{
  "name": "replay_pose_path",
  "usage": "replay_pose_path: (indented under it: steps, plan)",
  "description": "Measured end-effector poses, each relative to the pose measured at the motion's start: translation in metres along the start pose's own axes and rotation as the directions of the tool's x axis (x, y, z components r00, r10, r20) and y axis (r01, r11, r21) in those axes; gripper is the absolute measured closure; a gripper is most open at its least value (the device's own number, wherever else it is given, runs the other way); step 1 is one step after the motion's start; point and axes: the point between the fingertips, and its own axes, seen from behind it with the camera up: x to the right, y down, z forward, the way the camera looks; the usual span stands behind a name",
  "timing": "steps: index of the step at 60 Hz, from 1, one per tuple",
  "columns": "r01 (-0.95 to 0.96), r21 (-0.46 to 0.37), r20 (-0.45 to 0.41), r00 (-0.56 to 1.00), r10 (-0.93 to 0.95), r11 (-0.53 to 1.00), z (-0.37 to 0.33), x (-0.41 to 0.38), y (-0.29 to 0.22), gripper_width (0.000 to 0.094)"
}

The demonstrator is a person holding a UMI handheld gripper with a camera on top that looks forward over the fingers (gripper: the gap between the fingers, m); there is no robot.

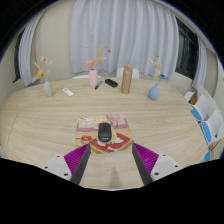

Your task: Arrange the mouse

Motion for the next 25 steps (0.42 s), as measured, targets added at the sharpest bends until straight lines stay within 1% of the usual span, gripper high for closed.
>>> replay_pose_path:
  steps: [10,15,25]
  plan:
    - [0.002,0.002,-0.004,1.0,-0.002,1.0,-0.025,0.007,0.016,0.0083]
    - [0.018,-0.003,-0.022,1.0,-0.018,1.0,-0.03,0.014,0.026,0.0082]
    - [0.015,-0.007,-0.004,1.0,-0.015,1.0,-0.038,0.012,0.036,0.0083]
